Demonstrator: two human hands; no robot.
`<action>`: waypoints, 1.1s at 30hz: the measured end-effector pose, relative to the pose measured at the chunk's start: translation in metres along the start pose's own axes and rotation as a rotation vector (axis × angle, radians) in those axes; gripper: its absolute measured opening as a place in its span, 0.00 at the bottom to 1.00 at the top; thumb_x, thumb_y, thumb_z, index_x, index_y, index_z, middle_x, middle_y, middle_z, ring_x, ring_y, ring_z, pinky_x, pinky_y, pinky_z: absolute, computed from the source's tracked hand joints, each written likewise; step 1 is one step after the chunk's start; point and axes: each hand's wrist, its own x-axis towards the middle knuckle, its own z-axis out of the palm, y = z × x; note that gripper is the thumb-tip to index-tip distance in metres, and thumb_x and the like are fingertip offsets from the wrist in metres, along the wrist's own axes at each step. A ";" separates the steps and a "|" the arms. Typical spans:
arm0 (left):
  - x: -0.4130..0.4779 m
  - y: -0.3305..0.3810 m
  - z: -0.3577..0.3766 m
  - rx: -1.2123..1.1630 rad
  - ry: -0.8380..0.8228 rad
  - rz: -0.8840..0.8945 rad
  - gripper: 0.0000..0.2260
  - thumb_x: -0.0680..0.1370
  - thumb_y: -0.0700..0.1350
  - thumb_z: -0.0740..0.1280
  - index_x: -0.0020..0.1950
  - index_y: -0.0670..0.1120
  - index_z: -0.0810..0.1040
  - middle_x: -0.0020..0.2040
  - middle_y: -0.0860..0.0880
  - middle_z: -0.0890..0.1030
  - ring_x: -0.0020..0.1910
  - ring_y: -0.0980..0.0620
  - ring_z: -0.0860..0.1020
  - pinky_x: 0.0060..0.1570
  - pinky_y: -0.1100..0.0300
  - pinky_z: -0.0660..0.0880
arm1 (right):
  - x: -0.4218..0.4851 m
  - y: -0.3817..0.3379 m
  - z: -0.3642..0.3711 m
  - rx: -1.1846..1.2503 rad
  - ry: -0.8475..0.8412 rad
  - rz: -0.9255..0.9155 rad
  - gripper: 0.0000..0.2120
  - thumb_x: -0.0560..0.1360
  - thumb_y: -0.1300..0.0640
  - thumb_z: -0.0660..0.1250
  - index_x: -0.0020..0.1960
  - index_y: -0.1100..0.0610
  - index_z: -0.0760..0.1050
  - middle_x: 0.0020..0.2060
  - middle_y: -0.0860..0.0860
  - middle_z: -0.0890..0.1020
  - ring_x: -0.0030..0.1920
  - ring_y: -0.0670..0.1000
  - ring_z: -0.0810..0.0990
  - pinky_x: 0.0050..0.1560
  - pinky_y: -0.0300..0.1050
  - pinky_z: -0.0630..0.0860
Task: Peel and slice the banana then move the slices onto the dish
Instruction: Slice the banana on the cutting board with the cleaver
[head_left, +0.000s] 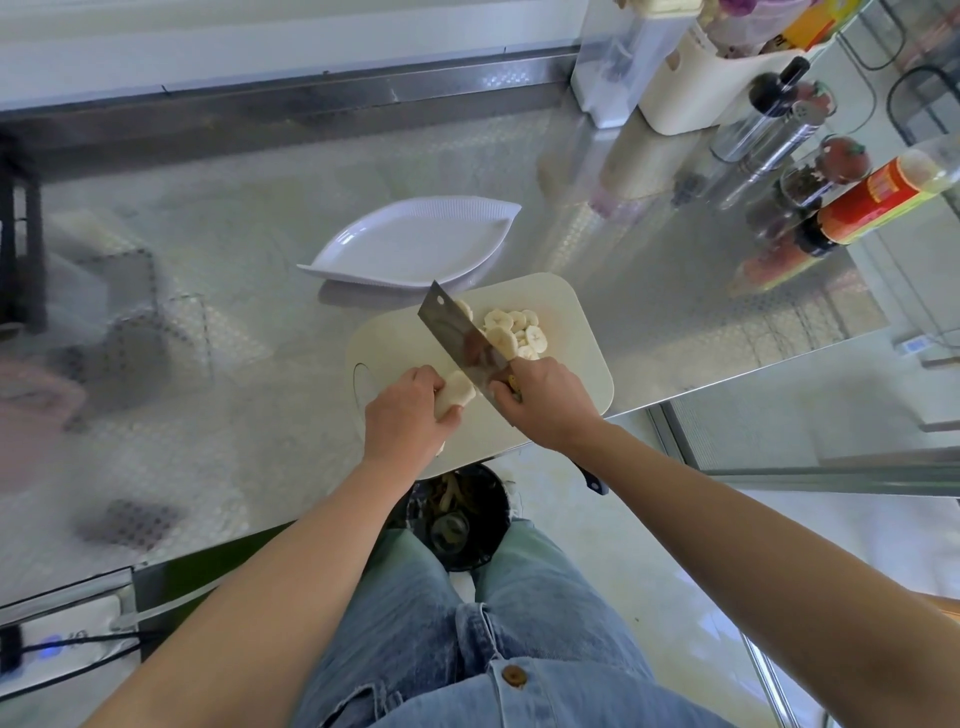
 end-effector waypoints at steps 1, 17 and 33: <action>0.000 0.000 0.000 -0.001 0.000 0.000 0.14 0.74 0.54 0.68 0.54 0.48 0.76 0.50 0.51 0.78 0.44 0.47 0.78 0.39 0.56 0.72 | 0.000 0.001 0.001 -0.002 0.005 -0.007 0.15 0.79 0.50 0.58 0.39 0.60 0.66 0.28 0.51 0.67 0.33 0.57 0.70 0.34 0.45 0.62; 0.001 0.000 0.001 -0.022 -0.001 -0.011 0.14 0.73 0.56 0.69 0.52 0.48 0.75 0.48 0.52 0.78 0.42 0.48 0.77 0.39 0.56 0.72 | -0.004 0.000 0.017 -0.024 -0.120 0.010 0.13 0.79 0.54 0.56 0.36 0.56 0.69 0.31 0.52 0.72 0.36 0.58 0.73 0.34 0.45 0.64; 0.002 0.001 -0.001 0.009 -0.013 -0.011 0.15 0.73 0.54 0.68 0.54 0.47 0.76 0.50 0.50 0.78 0.45 0.46 0.78 0.39 0.56 0.72 | -0.002 0.003 -0.004 -0.028 0.008 -0.071 0.16 0.80 0.48 0.57 0.48 0.60 0.75 0.37 0.56 0.79 0.37 0.58 0.75 0.34 0.44 0.65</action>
